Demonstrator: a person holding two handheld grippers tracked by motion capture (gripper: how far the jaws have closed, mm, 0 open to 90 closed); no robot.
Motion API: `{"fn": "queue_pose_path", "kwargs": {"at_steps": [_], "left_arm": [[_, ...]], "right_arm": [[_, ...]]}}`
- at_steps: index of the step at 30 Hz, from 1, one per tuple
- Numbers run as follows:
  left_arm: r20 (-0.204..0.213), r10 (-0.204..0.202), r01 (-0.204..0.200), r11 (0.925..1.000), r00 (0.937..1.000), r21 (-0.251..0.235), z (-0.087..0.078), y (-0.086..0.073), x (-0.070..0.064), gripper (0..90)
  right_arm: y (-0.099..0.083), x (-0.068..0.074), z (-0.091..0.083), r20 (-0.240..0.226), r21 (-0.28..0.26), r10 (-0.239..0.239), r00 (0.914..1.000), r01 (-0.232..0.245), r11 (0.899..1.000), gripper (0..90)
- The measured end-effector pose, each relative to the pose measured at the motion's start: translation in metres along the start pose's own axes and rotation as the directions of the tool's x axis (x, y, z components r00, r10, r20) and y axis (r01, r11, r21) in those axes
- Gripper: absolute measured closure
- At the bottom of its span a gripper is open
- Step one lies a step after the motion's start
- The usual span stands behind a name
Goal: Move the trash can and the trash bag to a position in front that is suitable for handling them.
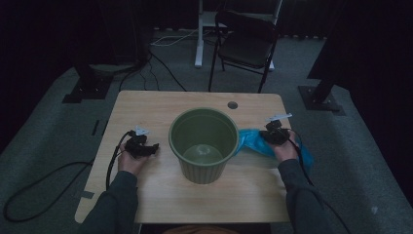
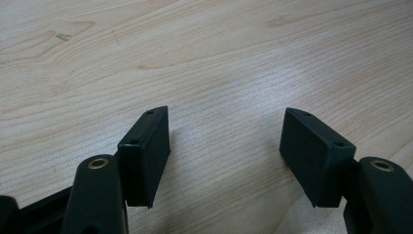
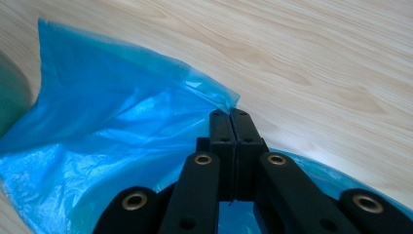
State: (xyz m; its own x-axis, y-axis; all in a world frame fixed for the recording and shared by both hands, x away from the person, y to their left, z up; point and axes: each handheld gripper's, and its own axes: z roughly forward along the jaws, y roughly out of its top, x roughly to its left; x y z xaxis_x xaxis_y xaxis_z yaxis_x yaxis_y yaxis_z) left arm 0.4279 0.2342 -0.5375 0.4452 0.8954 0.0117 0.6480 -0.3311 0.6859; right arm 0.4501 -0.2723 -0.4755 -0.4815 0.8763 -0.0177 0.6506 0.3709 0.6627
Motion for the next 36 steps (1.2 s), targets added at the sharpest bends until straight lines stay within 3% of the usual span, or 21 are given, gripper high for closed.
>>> {"fn": "queue_pose_path", "kwargs": {"at_steps": [4,9,11,15,19,23,25,28,36], "left_arm": [[0.001,0.001,-0.001,1.0000,1.0000,0.000,0.000,0.000,0.000,35.5],[0.002,0.002,-0.002,1.0000,1.0000,0.001,0.000,0.000,0.000,35.5],[0.002,0.004,-0.004,1.0000,1.0000,0.002,0.000,0.000,0.000,35.5],[0.004,0.006,-0.006,1.0000,1.0000,0.002,0.000,0.000,0.000,35.5],[0.006,0.007,-0.007,1.0000,1.0000,0.001,0.001,0.001,-0.001,35.5],[0.009,0.009,-0.009,1.0000,0.9999,0.003,0.001,0.001,-0.001,35.5],[0.010,0.010,-0.011,0.9999,0.9999,0.003,0.001,0.002,-0.001,35.5],[0.010,0.013,-0.013,0.9999,0.9999,0.005,0.001,0.002,-0.002,35.5],[0.013,0.015,-0.015,0.9999,0.9998,0.003,0.002,0.002,-0.002,35.5]], "right_arm": [[0.008,0.013,0.012,-0.022,0.001,-0.009,0.9997,0.009,1.000,89.8],[0.015,0.024,0.022,-0.008,0.002,-0.018,0.9998,0.018,1.000,89.8],[0.018,0.022,0.022,0.034,-0.004,-0.007,0.9994,0.007,1.000,89.8],[0.025,0.006,0.019,0.040,-0.033,0.082,0.9958,-0.080,0.996,89.8],[0.029,0.008,0.024,0.056,-0.029,0.083,0.9950,-0.082,0.996,89.7],[0.032,0.014,0.031,0.034,-0.023,0.084,0.9959,-0.083,0.996,89.7],[0.034,0.022,0.038,0.008,-0.019,0.064,0.9979,-0.064,0.998,89.4],[0.037,0.029,0.043,-0.048,-0.030,0.072,0.9962,-0.074,0.997,89.3],[0.037,0.029,0.048,-0.082,-0.030,0.053,0.9952,-0.055,0.998,88.7]]}}
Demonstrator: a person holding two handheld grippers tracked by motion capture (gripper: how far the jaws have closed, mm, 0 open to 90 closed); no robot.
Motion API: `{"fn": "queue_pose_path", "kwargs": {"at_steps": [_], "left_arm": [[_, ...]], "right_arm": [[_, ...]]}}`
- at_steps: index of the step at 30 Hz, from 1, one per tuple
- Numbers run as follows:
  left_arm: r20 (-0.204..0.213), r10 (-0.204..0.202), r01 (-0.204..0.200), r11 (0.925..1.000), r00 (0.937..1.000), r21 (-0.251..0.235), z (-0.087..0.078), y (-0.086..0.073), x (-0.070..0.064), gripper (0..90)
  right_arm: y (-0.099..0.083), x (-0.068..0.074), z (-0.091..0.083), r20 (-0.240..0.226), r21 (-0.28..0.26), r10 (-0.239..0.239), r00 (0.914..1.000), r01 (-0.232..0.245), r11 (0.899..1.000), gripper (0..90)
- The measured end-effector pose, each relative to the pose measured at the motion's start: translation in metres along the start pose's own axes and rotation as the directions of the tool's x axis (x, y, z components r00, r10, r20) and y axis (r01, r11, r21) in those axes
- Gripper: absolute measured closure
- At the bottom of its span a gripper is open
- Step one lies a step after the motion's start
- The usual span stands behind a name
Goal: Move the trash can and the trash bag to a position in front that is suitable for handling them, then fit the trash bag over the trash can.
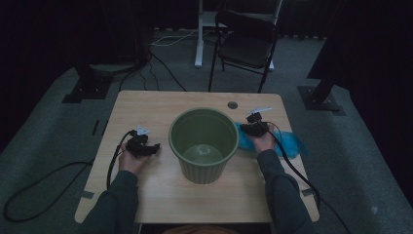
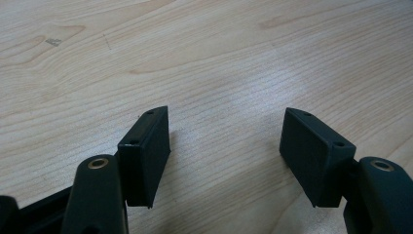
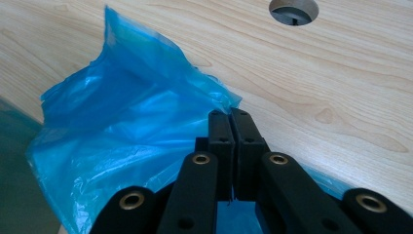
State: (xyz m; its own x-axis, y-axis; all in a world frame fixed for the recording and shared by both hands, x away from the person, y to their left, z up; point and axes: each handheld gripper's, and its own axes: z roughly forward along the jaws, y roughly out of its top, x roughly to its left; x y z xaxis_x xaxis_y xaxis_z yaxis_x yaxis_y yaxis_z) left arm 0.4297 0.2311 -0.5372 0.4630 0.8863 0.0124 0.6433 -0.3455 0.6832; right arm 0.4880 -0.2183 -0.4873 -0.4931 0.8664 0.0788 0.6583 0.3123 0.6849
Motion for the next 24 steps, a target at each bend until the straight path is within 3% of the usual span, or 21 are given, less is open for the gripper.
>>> {"fn": "queue_pose_path", "kwargs": {"at_steps": [14,17,19,24], "left_arm": [[0.006,0.006,-0.006,1.0000,1.0000,0.001,0.000,0.000,-0.001,35.5],[0.006,0.006,-0.006,1.0000,1.0000,0.002,0.000,0.000,-0.002,35.5],[0.007,0.007,-0.007,1.0000,0.9999,0.001,0.000,0.000,-0.002,35.5],[0.008,0.008,-0.008,1.0000,0.9999,0.002,0.000,0.001,-0.002,35.5]], "right_arm": [[-0.004,-0.001,0.011,-0.037,0.015,-0.022,0.9991,0.023,1.000,84.3],[-0.004,-0.001,0.011,-0.042,0.015,-0.026,0.9988,0.026,1.000,77.4],[-0.004,-0.001,0.009,-0.055,0.012,-0.032,0.9980,0.033,0.999,62.5],[-0.003,0.000,0.002,-0.057,-0.014,-0.055,0.9969,0.054,0.998,52.7]]}}
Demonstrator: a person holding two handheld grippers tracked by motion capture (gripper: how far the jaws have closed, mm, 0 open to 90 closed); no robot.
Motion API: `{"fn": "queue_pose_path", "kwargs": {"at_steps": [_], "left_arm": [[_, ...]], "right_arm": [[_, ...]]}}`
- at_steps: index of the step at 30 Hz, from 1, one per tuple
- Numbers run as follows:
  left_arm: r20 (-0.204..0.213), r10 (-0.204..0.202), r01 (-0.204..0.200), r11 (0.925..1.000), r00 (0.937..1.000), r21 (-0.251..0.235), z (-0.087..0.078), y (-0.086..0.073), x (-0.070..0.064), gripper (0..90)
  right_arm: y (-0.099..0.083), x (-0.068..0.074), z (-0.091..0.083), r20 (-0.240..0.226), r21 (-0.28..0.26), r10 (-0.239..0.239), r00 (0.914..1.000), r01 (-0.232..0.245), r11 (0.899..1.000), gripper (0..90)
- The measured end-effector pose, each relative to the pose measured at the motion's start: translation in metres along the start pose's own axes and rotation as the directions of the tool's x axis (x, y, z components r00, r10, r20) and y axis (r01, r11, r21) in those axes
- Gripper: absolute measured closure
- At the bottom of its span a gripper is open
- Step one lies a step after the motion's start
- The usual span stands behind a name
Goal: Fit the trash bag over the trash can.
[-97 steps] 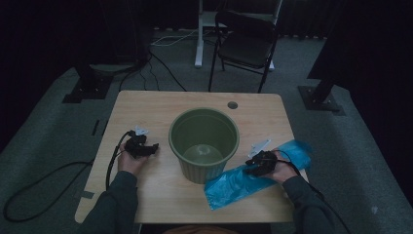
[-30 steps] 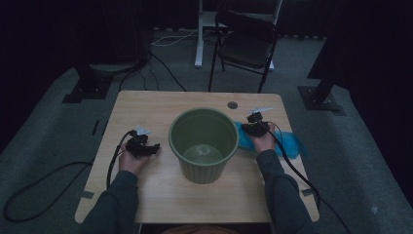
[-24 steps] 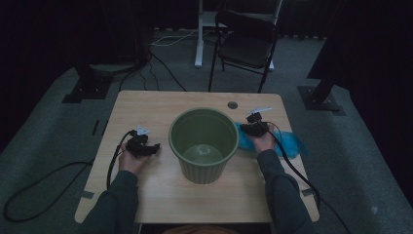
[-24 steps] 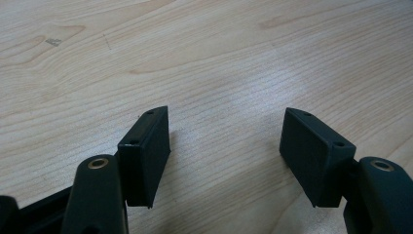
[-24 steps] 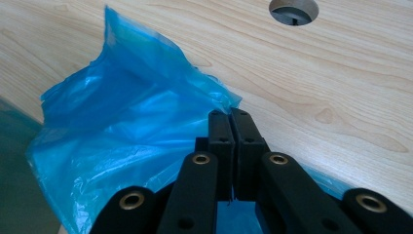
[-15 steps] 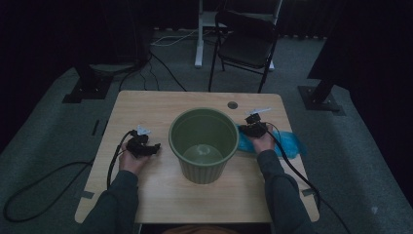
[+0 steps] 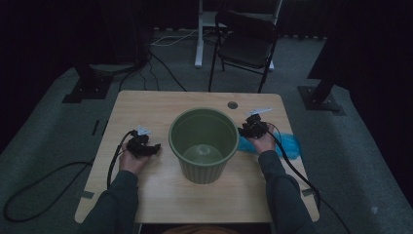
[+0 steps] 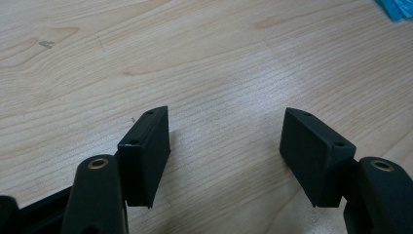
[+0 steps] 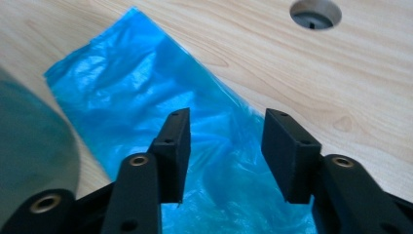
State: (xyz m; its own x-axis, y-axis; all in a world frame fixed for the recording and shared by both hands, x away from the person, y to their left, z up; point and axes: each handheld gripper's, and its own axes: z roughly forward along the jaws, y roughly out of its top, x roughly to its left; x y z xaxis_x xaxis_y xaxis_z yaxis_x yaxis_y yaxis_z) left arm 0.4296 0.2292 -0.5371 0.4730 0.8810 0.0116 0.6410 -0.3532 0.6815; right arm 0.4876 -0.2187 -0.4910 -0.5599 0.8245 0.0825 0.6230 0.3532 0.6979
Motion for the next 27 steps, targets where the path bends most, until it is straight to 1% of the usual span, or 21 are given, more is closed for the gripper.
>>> {"fn": "queue_pose_path", "kwargs": {"at_steps": [1,3,5,6,7,8,9,10,12,14,16,19,21,22,24,27], "left_arm": [[0.000,0.001,-0.001,1.0000,1.0000,0.000,0.000,0.000,0.000,35.5],[0.000,0.001,-0.001,1.0000,1.0000,0.000,0.000,0.000,0.000,35.5],[0.000,0.001,-0.001,1.0000,1.0000,0.000,0.000,0.000,0.000,35.5],[0.000,0.001,-0.001,1.0000,1.0000,0.000,0.000,0.000,0.000,35.5],[0.000,0.001,-0.001,1.0000,1.0000,0.000,0.000,0.000,0.000,35.5],[0.000,0.001,-0.001,1.0000,1.0000,0.000,0.000,0.000,0.000,35.5],[0.000,0.002,-0.002,1.0000,1.0000,-0.001,0.000,0.000,0.000,35.5],[0.001,0.001,-0.001,1.0000,1.0000,-0.002,0.000,0.000,0.000,35.5],[0.001,0.002,-0.002,1.0000,1.0000,-0.002,0.000,0.000,-0.001,35.5],[0.001,0.002,-0.002,1.0000,1.0000,-0.002,0.001,0.001,-0.001,35.4],[0.002,0.002,-0.002,1.0000,1.0000,-0.003,0.001,0.001,-0.001,35.5],[0.003,0.002,-0.002,1.0000,1.0000,-0.004,0.001,0.001,-0.001,35.5],[0.004,0.003,-0.003,1.0000,1.0000,-0.004,0.001,0.001,-0.001,35.5],[0.004,0.003,-0.003,1.0000,1.0000,-0.004,0.001,0.001,-0.001,35.4],[0.004,0.003,-0.003,1.0000,1.0000,-0.003,0.001,0.001,-0.001,35.4],[0.003,0.003,-0.003,1.0000,1.0000,-0.002,0.001,0.001,-0.001,35.5]], "right_arm": [[0.000,0.002,-0.004,-0.001,-0.011,-0.025,0.9997,0.025,1.000,51.4],[0.001,0.004,-0.008,-0.019,-0.017,-0.056,0.9982,0.056,0.998,48.7],[0.000,0.006,-0.010,-0.043,0.002,-0.091,0.9949,0.091,0.996,45.1],[0.000,0.006,-0.010,-0.043,0.002,-0.091,0.9949,0.091,0.996,45.1],[-0.002,0.007,-0.010,-0.048,0.013,-0.120,0.9917,0.120,0.993,44.1],[-0.008,0.009,-0.010,-0.084,0.040,-0.162,0.9832,0.166,0.985,42.2],[-0.010,0.009,-0.009,-0.088,0.049,-0.173,0.9810,0.178,0.983,40.0],[-0.010,0.009,-0.009,-0.088,0.049,-0.173,0.9810,0.178,0.983,40.0],[-0.017,0.010,-0.007,-0.092,0.066,-0.205,0.9745,0.211,0.975,38.1],[-0.024,0.011,-0.003,-0.114,0.080,-0.214,0.9702,0.223,0.971,35.9],[-0.027,0.010,-0.001,-0.130,0.087,-0.208,0.9695,0.220,0.972,35.7],[-0.032,0.008,0.002,-0.129,0.101,-0.203,0.9706,0.216,0.971,35.6],[-0.034,0.006,0.003,-0.120,0.105,-0.200,0.9724,0.213,0.971,35.5],[-0.035,0.005,0.004,-0.125,0.107,-0.196,0.9727,0.209,0.972,35.9],[-0.035,0.004,0.006,-0.110,0.117,-0.193,0.9750,0.205,0.972,38.0],[-0.036,0.002,0.009,-0.118,0.117,-0.176,0.9773,0.189,0.975,39.2]]}}
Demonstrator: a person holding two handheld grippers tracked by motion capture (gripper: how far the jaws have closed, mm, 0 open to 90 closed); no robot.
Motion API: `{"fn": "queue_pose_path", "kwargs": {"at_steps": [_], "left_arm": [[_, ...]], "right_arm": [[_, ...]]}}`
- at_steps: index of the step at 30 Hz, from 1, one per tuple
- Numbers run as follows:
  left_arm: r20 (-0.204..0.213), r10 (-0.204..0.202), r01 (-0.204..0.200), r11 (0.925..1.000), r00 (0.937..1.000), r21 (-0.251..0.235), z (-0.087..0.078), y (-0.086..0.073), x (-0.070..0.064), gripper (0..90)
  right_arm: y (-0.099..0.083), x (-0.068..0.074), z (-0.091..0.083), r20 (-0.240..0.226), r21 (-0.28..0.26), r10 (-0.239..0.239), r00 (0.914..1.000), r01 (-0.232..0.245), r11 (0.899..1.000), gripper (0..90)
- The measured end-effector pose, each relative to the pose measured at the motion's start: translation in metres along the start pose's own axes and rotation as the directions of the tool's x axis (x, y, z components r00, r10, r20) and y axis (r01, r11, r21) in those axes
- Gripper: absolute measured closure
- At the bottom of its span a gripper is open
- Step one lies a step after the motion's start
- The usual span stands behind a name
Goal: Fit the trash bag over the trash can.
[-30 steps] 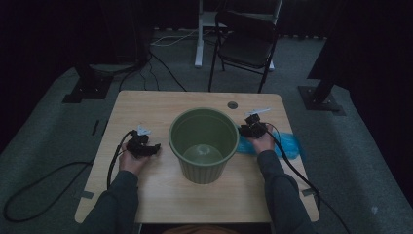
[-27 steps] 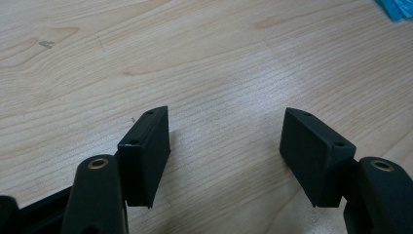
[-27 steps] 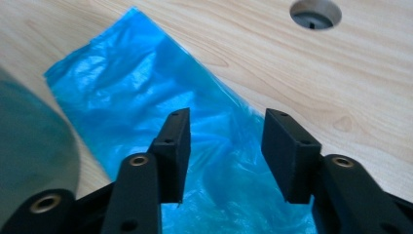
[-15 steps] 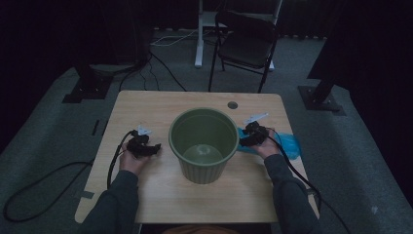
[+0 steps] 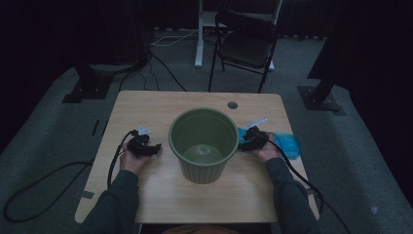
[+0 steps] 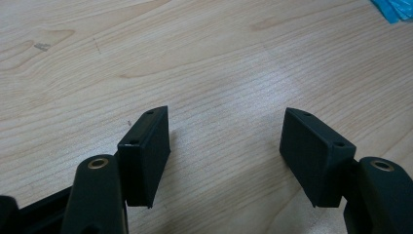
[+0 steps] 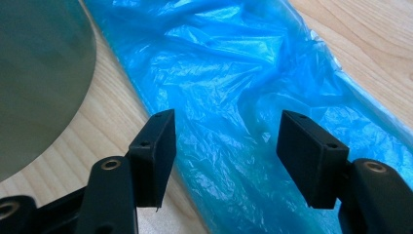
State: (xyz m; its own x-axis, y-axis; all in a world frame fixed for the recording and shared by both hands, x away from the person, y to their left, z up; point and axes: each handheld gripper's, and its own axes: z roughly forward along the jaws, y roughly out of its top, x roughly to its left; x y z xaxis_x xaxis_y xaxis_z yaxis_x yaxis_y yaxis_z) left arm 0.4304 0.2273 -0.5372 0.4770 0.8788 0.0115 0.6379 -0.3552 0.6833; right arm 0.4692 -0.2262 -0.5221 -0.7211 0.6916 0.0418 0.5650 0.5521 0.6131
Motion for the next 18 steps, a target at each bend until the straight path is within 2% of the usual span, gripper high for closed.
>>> {"fn": "queue_pose_path", "kwargs": {"at_steps": [4,7,9,12,15,16,17,18], "left_arm": [[0.000,0.001,-0.001,1.0000,1.0000,0.002,0.0000,0.0002,0.0000,35.5],[0.001,0.001,-0.001,1.0000,1.0000,0.002,0.0001,0.0003,-0.0001,35.5],[0.001,0.001,-0.001,1.0000,1.0000,0.002,0.0001,0.0003,-0.0003,35.4],[0.003,0.001,-0.001,1.0000,1.0000,0.002,0.0001,0.0004,-0.0009,35.5],[0.003,0.003,-0.003,1.0000,1.0000,0.003,0.0001,0.0004,-0.0012,35.5],[0.003,0.003,-0.003,1.0000,1.0000,0.003,0.0001,0.0004,-0.0012,35.5],[0.004,0.004,-0.004,1.0000,1.0000,0.003,0.0000,0.0004,-0.0013,35.5],[0.004,0.004,-0.004,1.0000,1.0000,0.003,0.0000,0.0004,-0.0013,35.4]], "right_arm": [[-0.0009,-0.0012,0.0051,-0.006,0.011,0.009,0.9999,-0.009,1.000,39.7],[-0.0017,-0.0023,0.0067,0.013,0.014,0.017,0.9998,-0.017,1.000,44.4],[-0.0007,-0.0039,0.0063,0.031,0.018,0.032,0.9990,-0.033,0.999,51.4],[0.0018,-0.0020,0.0063,0.067,0.038,0.020,0.9976,-0.023,0.999,57.8],[0.0030,0.0007,0.0062,0.069,0.041,0.013,0.9975,-0.016,0.999,70.6],[0.0030,0.0007,0.0062,0.069,0.041,0.013,0.9975,-0.016,0.999,70.6],[0.0031,0.0015,0.0062,0.074,0.041,0.016,0.9971,-0.019,0.999,75.1],[0.0031,0.0016,0.0065,0.085,0.037,0.018,0.9962,-0.021,0.999,83.2]]}}
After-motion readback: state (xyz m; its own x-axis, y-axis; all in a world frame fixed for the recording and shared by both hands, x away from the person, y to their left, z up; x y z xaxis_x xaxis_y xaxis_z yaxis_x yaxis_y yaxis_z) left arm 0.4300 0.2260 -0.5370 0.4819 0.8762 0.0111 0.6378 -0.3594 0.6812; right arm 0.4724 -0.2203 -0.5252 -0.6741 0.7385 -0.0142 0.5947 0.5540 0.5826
